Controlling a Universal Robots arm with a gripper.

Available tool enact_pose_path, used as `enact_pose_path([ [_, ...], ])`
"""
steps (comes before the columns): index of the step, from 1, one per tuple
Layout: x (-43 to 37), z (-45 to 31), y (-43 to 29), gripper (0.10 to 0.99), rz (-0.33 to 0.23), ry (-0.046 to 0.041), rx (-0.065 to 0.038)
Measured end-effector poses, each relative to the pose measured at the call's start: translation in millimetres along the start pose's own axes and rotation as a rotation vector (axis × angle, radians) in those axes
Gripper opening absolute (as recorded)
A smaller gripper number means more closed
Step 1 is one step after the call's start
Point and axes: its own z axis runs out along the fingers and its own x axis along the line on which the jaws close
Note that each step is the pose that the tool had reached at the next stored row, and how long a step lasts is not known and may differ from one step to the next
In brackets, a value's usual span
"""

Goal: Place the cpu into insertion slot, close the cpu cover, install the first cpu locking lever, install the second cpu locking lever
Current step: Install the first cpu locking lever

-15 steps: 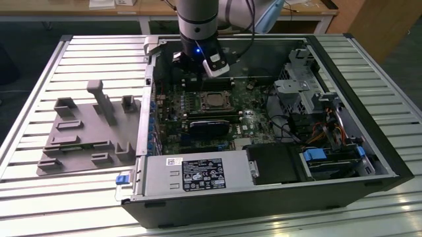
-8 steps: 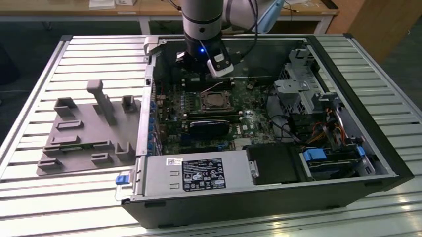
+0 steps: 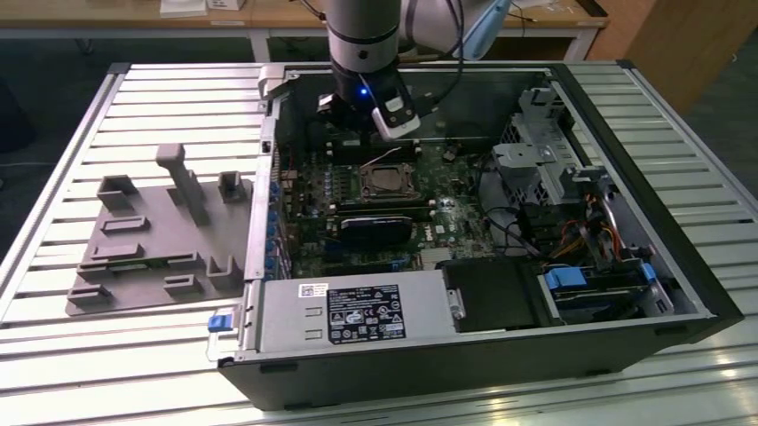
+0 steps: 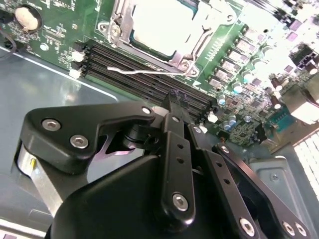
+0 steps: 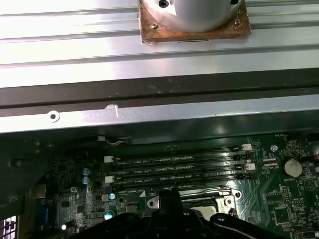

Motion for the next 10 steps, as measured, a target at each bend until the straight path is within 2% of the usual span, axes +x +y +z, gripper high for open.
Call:
enact_pose_path([
  [6, 0.1, 2.5, -0.7, 0.106, -0.009, -0.0433, 0.012],
  [7, 0.2, 3.0, -0.8, 0.106, -0.012, -0.0546, 0.015],
  [10, 0.2, 3.9, -1.0, 0.106, -0.018, -0.0809, 0.02],
])
